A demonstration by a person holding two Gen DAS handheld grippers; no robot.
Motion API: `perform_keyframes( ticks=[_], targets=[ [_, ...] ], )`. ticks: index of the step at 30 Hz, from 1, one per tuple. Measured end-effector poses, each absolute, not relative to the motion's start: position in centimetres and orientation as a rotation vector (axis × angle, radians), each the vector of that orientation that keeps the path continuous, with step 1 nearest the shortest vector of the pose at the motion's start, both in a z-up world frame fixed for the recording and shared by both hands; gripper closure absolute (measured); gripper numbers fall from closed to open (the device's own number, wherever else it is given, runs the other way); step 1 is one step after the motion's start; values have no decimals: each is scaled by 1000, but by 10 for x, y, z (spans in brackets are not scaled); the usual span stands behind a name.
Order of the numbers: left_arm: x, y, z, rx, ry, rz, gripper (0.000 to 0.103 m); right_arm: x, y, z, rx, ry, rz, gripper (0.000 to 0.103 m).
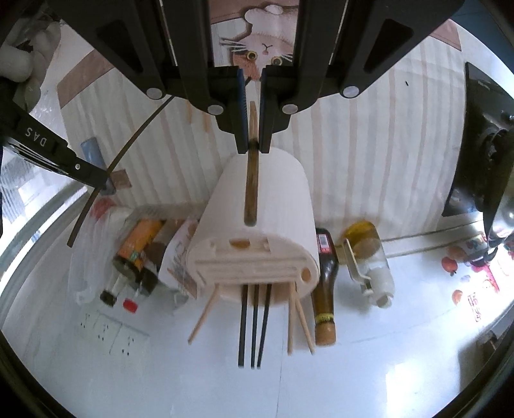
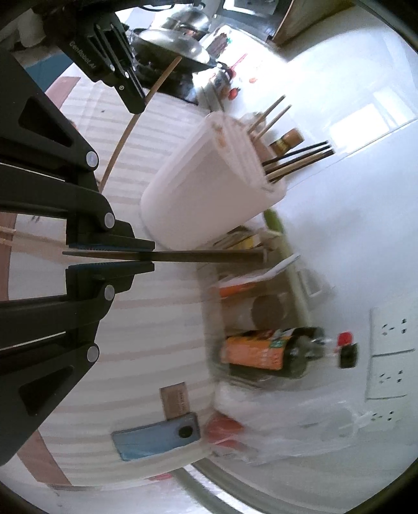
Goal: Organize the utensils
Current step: 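Lift both chopsticks and carry them over the cream holder, then insert both chopsticks into the slotted lid of the holder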
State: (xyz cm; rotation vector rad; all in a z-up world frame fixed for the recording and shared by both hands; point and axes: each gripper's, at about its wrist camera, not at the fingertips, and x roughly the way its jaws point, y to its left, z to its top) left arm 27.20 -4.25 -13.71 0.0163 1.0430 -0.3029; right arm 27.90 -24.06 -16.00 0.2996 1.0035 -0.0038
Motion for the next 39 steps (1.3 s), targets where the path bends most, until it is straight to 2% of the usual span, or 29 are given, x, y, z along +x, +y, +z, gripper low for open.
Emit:
perform_keyframes(
  ticks=[11,27,39],
  targets=[
    [275,-24,-79,-10,936,-262,99,299,-224,-104,279,909,76,97],
    [301,-20,24,-49,750,-264,99,338,-197,5,222,746,197,97],
    [360,-32,54,-18,707,-262,99,391,-201,46,193,680,177,97]
  ],
)
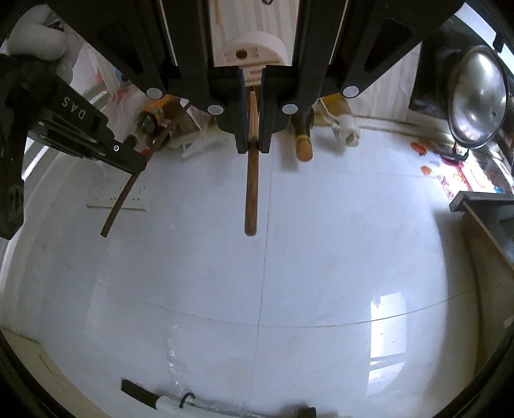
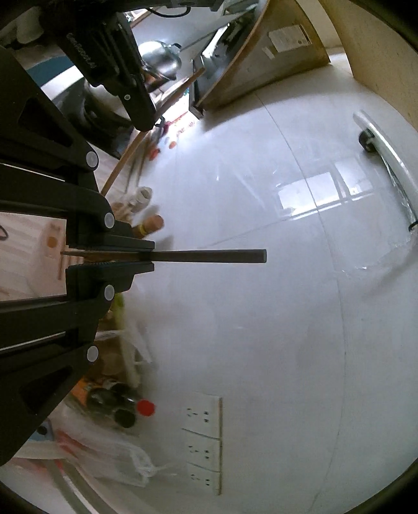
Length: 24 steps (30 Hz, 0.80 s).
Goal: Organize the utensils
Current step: 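Insert both chopsticks into the slotted lid of the holder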
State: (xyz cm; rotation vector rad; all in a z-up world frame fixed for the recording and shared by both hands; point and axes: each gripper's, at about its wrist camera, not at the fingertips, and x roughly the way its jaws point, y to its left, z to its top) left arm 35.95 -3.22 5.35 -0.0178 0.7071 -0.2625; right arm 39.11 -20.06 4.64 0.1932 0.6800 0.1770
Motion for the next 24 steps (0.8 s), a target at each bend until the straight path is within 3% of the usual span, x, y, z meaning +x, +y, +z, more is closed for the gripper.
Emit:
perform_keyframes(
  ticks=[8,19,24],
  targets=[
    [410,-36,31,-11,779,-252,99,438,-203,39,182,684,133,97],
    [437,-40,-22,-23,930,-270,99,476,-192,-15,162,803,139,97],
    [439,-37,-23,-37,960,-206,91,481,-193,-35,176,889,171,96]
  ],
)
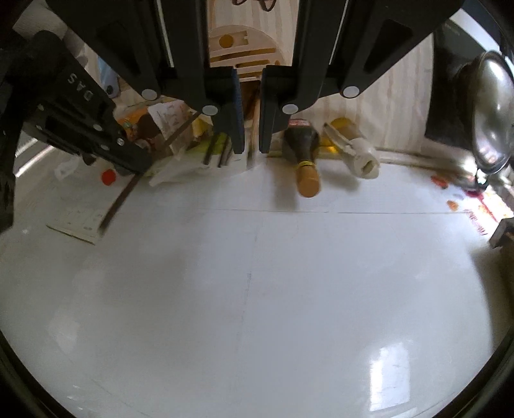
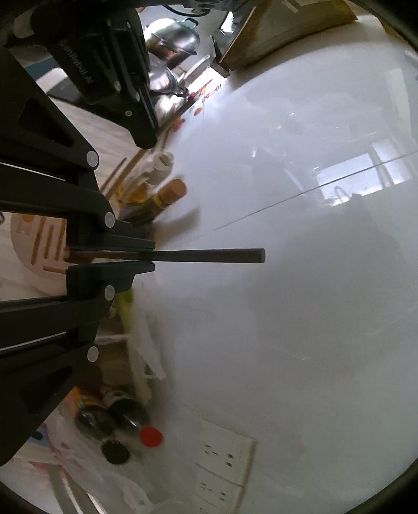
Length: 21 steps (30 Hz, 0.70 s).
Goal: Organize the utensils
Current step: 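Insert both chopsticks into the slotted lid of the holder, then open both grippers and pull them away from the holder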
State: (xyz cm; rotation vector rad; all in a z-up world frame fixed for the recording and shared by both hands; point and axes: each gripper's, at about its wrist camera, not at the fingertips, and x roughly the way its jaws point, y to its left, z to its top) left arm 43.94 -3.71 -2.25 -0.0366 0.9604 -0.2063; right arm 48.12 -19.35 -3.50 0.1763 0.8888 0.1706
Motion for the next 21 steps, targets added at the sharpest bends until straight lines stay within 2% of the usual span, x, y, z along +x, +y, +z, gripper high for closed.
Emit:
perform_keyframes(
  ticks=[1,2,3,4,5,7,8,9,11,16,18,20,21],
  targets=[
    [439,-36,-19,-38,948,-203,88,481,-195,-36,180,895,173,94],
    [436,-35,-16,-39,929,-200,75,482,-196,-37,182,897,167,82],
    [434,-34,-11,-30,914,-187,51,480,-200,-35,198,894,166,74],
    [432,-32,-9,-26,900,-178,39,479,-202,-34,209,890,169,62],
    [426,-29,-3,-27,865,-165,25,476,-206,-31,220,881,164,58],
    [417,-24,3,-25,825,-156,23,468,-213,-26,232,865,150,58],
    [411,-22,4,-22,812,-149,19,461,-218,-23,242,859,135,57],
    [406,-20,3,-17,803,-142,10,456,-222,-22,254,856,128,56],
    [391,-13,-2,-13,777,-123,0,439,-233,-23,276,848,102,50],
    [360,1,-42,-16,812,-68,0,392,-249,-49,306,873,26,46],
    [347,1,-64,-18,851,-62,0,372,-254,-73,322,913,10,40],
    [339,0,-88,8,899,-53,0,353,-256,-103,329,960,-10,30],
    [334,-2,-112,31,948,-39,0,347,-255,-117,325,987,-13,30]
  ],
)
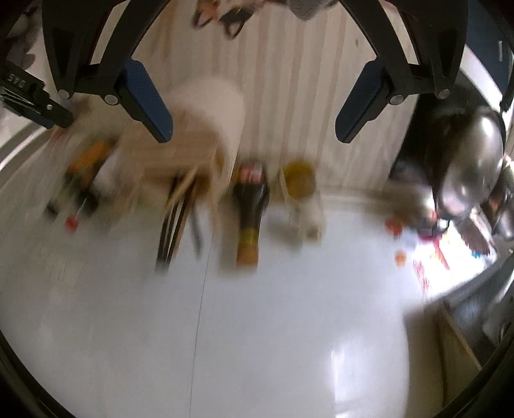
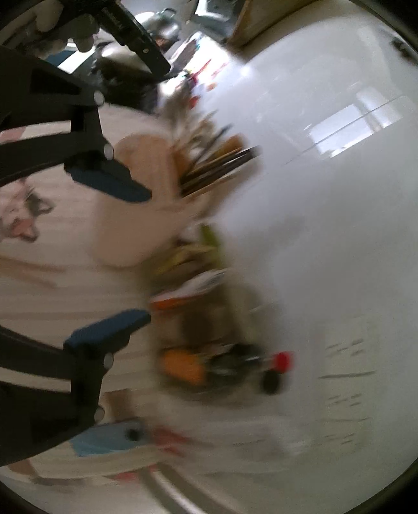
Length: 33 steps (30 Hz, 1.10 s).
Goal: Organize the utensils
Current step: 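Open both grippers and pull them away from the holder, then move both grippers back to the row and grasp light wooden chopsticks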
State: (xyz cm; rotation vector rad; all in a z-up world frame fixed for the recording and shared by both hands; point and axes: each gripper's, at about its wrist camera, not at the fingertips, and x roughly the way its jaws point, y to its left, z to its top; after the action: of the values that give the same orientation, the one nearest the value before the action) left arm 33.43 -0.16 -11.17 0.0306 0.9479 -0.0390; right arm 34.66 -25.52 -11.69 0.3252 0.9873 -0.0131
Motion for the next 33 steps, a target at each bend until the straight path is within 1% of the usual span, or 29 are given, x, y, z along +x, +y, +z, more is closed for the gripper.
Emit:
perform_keyframes(
  ticks=[2,3,6,8,12,14,16,17,18,20,22,27,33],
  targets=[
    [326,-3,-143,53,1014,-31,0,333,-253,-148,311,1069,-31,30],
    [320,-3,-170,61,1077,-25,0,326,-252,-167,317,1108,-41,30],
    [306,-6,-227,104,1205,-10,0,306,-243,-217,314,1234,-50,32],
    [298,-7,-252,121,1261,-13,0,297,-236,-246,312,1304,-52,42],
    [284,-8,-293,169,1342,-15,0,283,-224,-296,312,1420,-70,53],
    [280,-7,-302,180,1359,-19,0,277,-219,-313,317,1455,-81,61],
    [276,-6,-308,187,1361,-27,0,274,-215,-321,320,1472,-88,66],
    [275,-5,-309,187,1364,-32,0,272,-212,-325,314,1480,-88,71],
    [272,-5,-311,183,1367,-39,0,271,-209,-329,302,1490,-95,74],
    [269,-5,-315,181,1370,-50,0,266,-205,-338,288,1512,-111,89],
    [269,-7,-316,185,1368,-65,0,260,-203,-340,247,1500,-146,96],
    [257,-37,-309,209,1357,-146,0,241,-217,-342,214,1513,-194,97],
    [242,-98,-305,216,1368,-245,0,209,-277,-344,235,1541,-290,97]
  ],
)
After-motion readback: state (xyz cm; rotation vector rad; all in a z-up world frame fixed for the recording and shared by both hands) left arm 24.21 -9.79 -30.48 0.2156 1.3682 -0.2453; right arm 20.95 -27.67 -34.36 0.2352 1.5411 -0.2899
